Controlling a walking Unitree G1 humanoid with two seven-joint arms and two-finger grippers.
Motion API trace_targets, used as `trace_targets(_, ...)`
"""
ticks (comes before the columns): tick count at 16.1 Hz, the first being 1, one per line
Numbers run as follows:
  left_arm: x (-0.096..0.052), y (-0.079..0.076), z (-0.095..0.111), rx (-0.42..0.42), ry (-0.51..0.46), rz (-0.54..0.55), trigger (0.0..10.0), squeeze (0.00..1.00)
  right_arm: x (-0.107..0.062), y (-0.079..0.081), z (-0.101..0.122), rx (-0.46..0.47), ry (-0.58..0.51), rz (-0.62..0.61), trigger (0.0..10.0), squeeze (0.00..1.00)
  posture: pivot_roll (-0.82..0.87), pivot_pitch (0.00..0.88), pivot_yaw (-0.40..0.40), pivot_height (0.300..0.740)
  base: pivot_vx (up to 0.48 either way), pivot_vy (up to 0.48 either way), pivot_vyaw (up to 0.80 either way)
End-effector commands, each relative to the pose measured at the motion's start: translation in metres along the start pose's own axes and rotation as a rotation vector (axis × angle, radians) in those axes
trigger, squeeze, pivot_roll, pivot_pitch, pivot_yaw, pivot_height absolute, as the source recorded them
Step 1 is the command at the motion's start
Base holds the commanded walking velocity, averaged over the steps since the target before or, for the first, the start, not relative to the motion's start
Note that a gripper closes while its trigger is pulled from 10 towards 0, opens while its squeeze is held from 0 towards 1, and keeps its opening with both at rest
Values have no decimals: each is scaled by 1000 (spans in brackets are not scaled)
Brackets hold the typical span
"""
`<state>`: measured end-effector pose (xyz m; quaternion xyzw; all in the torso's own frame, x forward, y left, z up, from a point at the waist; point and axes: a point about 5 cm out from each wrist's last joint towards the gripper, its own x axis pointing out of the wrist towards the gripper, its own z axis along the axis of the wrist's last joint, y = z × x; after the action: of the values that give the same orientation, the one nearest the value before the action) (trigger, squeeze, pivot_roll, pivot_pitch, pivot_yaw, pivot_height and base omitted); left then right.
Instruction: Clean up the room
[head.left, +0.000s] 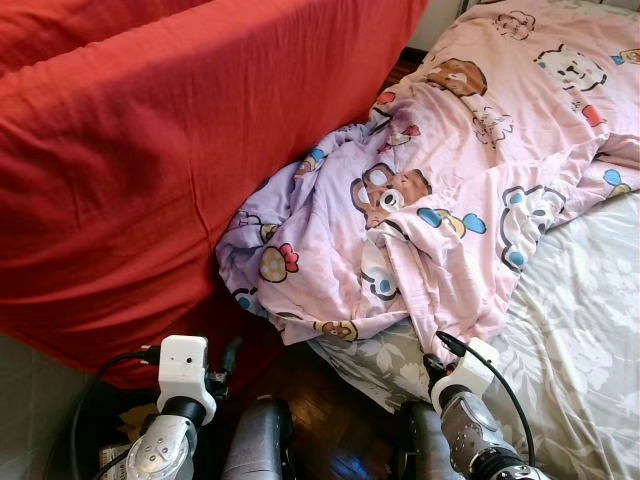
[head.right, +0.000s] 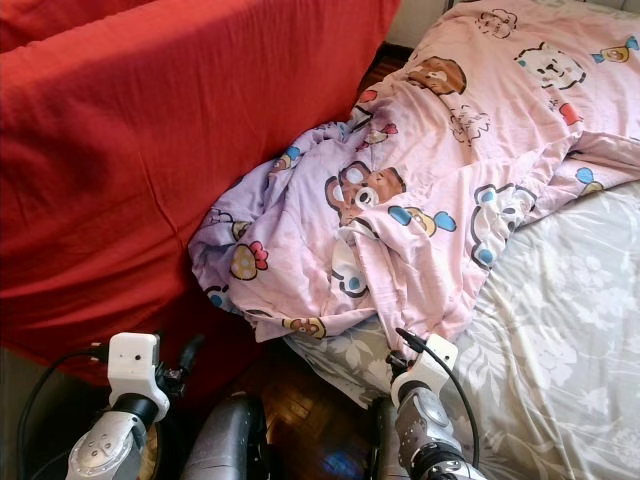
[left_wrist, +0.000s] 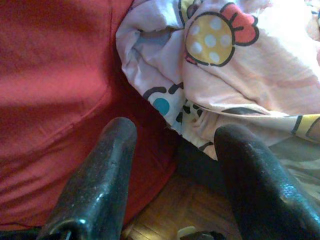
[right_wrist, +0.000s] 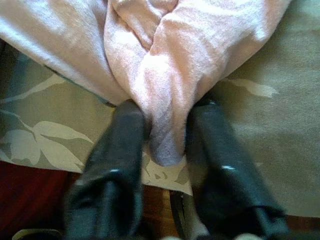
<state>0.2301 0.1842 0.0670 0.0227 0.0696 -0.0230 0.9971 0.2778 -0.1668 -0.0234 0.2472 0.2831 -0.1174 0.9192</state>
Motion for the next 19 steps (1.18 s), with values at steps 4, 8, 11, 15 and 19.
trace_targets(4,7,-2,-5,11,17,1,10000,0,0,0,7,-1,-44,3,0,0,86,133,59,621,0,0,0)
trace_targets(8,17,-3,-7,5,8,5,10000,0,-2,-6,22,-31,-173,-7,0,0,60,91,46,621,0,0,0)
trace_targets(11,20,-2,-9,0,3,15,10000,0,-12,-17,25,-109,-297,19,0,0,34,71,35,621,0,0,0)
trace_targets(15,22,-7,-14,-11,7,11,10000,0,-32,-29,22,-223,-393,39,0,0,1,64,26,621,0,0,0)
trace_targets(19,27,-10,-15,-20,-3,9,10000,0,-34,-22,19,-253,-387,82,10000,0,0,53,25,621,0,0,0)
